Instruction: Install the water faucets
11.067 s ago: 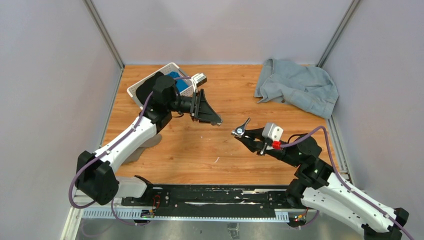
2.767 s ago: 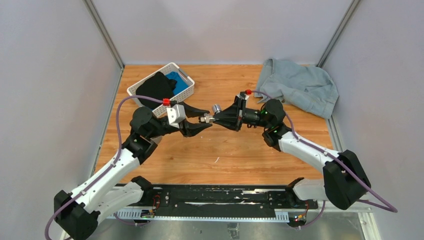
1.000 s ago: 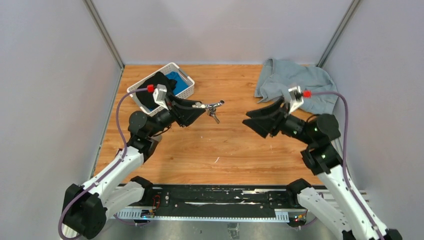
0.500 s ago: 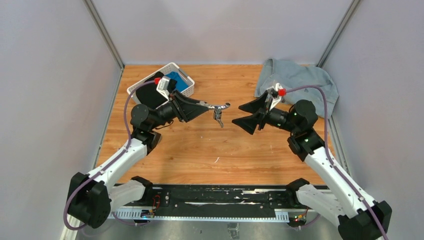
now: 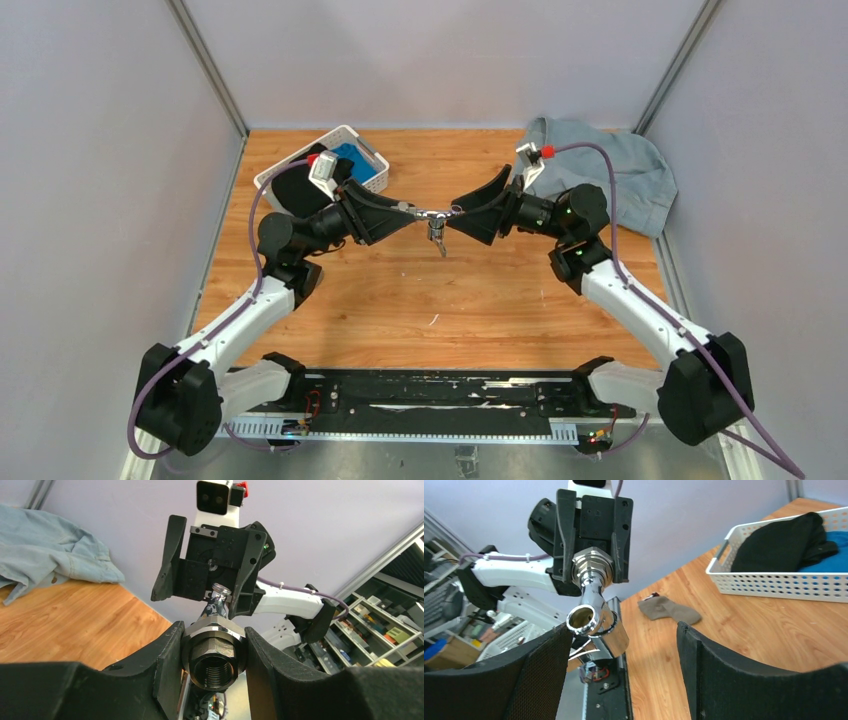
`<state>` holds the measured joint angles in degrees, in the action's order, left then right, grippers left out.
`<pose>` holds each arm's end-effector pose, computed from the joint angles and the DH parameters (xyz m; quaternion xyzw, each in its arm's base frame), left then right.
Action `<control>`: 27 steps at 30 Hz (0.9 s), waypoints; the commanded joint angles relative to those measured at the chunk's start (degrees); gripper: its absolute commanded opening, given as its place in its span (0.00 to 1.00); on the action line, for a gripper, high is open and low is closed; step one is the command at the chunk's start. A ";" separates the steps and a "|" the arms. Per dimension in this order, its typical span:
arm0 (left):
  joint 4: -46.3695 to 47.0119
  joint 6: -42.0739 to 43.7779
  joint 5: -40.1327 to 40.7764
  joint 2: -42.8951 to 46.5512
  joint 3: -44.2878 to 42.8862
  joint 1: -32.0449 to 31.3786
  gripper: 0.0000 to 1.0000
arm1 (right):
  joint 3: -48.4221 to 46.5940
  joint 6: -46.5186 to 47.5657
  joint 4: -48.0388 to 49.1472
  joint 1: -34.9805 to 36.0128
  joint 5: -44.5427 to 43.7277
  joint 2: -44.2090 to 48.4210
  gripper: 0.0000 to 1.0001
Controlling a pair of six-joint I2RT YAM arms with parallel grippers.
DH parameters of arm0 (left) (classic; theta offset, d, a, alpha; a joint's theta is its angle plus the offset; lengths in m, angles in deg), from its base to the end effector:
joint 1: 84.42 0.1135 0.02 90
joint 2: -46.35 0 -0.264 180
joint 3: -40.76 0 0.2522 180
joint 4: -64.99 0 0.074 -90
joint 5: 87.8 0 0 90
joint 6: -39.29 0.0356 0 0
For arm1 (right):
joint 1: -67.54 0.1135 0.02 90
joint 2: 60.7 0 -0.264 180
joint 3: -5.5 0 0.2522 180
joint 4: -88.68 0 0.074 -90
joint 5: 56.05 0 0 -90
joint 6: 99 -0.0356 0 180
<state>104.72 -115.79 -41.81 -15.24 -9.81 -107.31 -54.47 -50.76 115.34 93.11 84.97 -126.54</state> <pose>0.2016 -0.1120 0.3453 0.1307 0.5569 -0.6914 0.4413 0.2162 0.1341 0.3628 -0.2788 0.5574 0.6154 0.4827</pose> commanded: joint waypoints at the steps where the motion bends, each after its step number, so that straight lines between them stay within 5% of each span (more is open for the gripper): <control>1: 5.38 -1.19 0.09 0.09 -0.67 0.48 0.00 | -0.24 -10.16 12.64 2.22 1.01 -2.60 0.75; 16: 0.95 1.78 5.96 0.43 -0.51 0.53 0.00 | 3.56 -26.90 31.11 7.30 3.18 -7.78 0.80; 27: -6.06 5.84 10.37 1.14 0.51 0.48 0.00 | 3.47 -27.55 26.86 10.50 4.15 -4.29 0.83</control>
<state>101.21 -114.13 -37.42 -14.82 -9.71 -107.38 -50.58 -75.94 140.57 100.95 85.82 -134.30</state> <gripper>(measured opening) 0.468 0.830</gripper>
